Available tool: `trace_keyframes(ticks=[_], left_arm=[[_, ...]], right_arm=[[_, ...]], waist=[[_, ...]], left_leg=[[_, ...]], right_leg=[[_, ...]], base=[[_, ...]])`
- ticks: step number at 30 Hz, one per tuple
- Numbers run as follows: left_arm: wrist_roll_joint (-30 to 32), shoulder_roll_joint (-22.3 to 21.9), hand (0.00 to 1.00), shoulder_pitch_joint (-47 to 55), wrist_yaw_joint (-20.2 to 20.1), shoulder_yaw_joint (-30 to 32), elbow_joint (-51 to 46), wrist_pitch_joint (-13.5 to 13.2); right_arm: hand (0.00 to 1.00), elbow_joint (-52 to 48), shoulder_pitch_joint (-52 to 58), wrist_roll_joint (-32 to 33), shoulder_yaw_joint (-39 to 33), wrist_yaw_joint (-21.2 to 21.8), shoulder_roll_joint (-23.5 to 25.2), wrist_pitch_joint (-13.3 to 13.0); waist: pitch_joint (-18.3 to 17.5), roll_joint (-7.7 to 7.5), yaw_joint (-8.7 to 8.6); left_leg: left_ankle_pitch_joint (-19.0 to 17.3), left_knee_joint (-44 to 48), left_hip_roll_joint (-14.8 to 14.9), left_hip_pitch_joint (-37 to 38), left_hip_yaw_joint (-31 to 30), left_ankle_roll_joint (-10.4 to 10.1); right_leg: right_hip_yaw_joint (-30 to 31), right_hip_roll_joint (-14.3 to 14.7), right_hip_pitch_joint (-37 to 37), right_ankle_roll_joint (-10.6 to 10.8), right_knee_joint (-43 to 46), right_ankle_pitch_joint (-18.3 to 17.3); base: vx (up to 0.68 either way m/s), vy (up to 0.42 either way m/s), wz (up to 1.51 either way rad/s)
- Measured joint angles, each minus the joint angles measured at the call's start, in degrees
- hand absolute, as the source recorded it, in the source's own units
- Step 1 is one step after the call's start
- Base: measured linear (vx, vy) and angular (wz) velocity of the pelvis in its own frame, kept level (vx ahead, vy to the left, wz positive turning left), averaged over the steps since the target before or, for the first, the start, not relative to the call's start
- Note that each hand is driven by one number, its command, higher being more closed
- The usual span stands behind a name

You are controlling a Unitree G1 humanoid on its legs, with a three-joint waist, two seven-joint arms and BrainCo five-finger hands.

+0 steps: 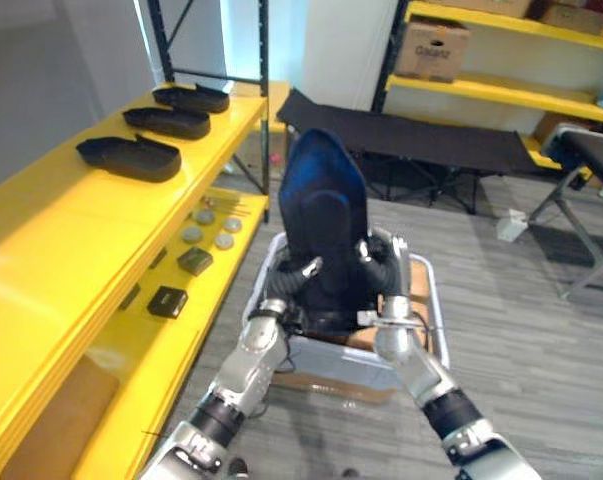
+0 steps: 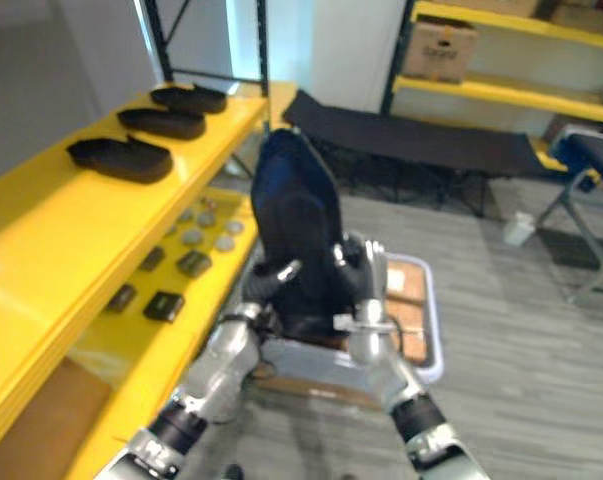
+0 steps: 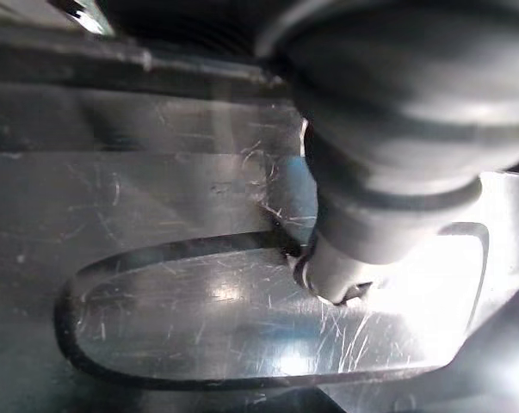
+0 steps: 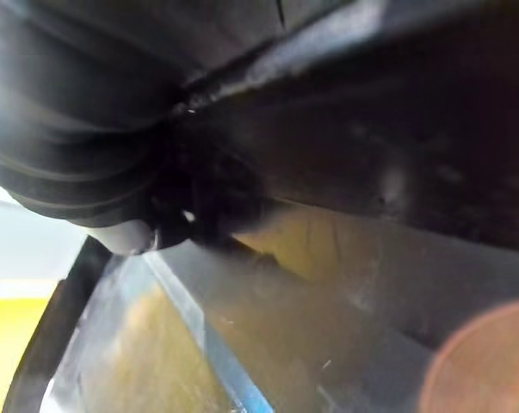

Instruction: Walk over and take plastic housings, then place them on the shelf

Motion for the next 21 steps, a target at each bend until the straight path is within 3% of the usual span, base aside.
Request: trace_keyframes(ticks=[2,3,5,6,7,8,10,12,16,21], left_arm=[[0.0,-0.1,1.00,-1.3,0.7,0.0,-0.8,-0.5],[0.0,-0.1,1.00,-2.3,0.8,0.1,-1.5,-0.5],[0.0,-0.1,1.00,-3.5,1.1,0.2,-2.3,-0.5],[-0.1,0.0,1.00,-4.7,1.1,0.6,-2.6,-0.6],[-0.1,0.0,1.00,-5.8,1.1,0.8,-2.8,-0.6],[-0.2,0.0,1.00,-6.2,1.1,1.0,-3.1,-0.7],[-0.1,0.2,1.00,-7.9,1.6,1.3,-3.5,-0.7],[0.8,0.2,1.00,-8.3,3.0,2.0,-4.0,-0.7],[10.7,-0.4,1.00,-8.7,8.7,5.9,-7.2,-0.2],[23.2,-2.4,1.00,-10.2,13.8,11.3,-8.9,1.6]], right_arm=[[1.00,-1.3,-1.2,0.7,-0.1,0.0,-0.8,0.1],[0.00,-2.2,-2.0,1.1,-0.2,-0.1,-1.5,0.1],[0.00,-3.6,-3.0,1.2,-0.5,-0.1,-2.1,0.1],[0.00,-4.5,-3.4,1.2,-0.7,-0.3,-2.1,0.1],[0.00,-5.4,-4.2,1.5,-0.7,-0.3,-2.5,0.1],[0.00,-6.0,-4.5,1.5,-0.7,-0.3,-2.6,0.1],[0.00,-6.6,-4.8,4.0,0.1,0.4,-2.2,-1.3],[0.00,-7.3,-4.8,7.1,0.8,3.0,-1.4,-3.1],[0.00,-9.6,-5.0,19.0,1.8,12.1,0.1,-6.9],[0.00,-18.9,-3.9,27.2,0.2,22.2,0.1,-7.0]], waist=[[3.0,0.85,0.07],[4.0,1.16,0.44],[5.2,1.40,0.51],[6.1,0.83,0.33],[6.7,1.13,0.67],[6.9,2.21,0.70],[8.7,1.17,0.67],[9.2,1.19,0.81],[9.4,1.44,0.68],[9.4,1.50,0.28]], left_leg=[[-3.3,5.9,0.7,-1.6,-0.1,0.1],[-4.5,8.4,0.9,-3.4,-0.1,0.2],[-4.7,8.8,0.8,-4.9,-0.1,0.2],[-4.3,8.6,0.2,-5.1,0.1,0.2],[-5.8,14.4,0.6,-6.9,-0.7,1.0],[-8.4,14.1,1.2,-6.8,-1.7,0.4],[-8.5,14.6,0.5,-7.2,-1.4,0.5],[-8.6,14.7,0.5,-7.4,-1.4,0.6],[-8.4,14.9,0.7,-8.1,-1.6,0.3],[-9.7,17.1,2.0,-8.0,-1.8,0.2]], right_leg=[[0.6,-0.3,-0.8,0.2,4.5,-2.2],[1.4,-0.6,-2.7,0.3,6.7,-3.9],[1.5,-1.2,-4.2,0.5,7.6,-4.4],[1.7,-1.7,-4.9,0.6,6.7,-4.3],[1.9,-1.7,-6.4,0.7,7.7,-4.2],[2.0,-0.9,-6.9,0.8,8.3,-4.2],[3.4,-1.3,-7.5,0.9,9.1,-3.8],[3.6,-1.2,-7.6,0.8,8.9,-3.6],[3.4,-0.9,-8.4,-0.1,9.4,-3.3],[3.2,0.2,-7.3,0.0,9.4,-3.2]], base=[[-0.16,0.051,-0.06],[-0.21,0.056,-0.04],[-0.19,0.077,0.05],[-0.17,0.086,0.07],[-0.12,0.072,-0.01],[-0.11,0.080,-0.09],[-0.07,0.082,0.00],[-0.02,0.046,0.01],[0.02,-0.005,-0.01],[0.05,0.003,-0.04]])
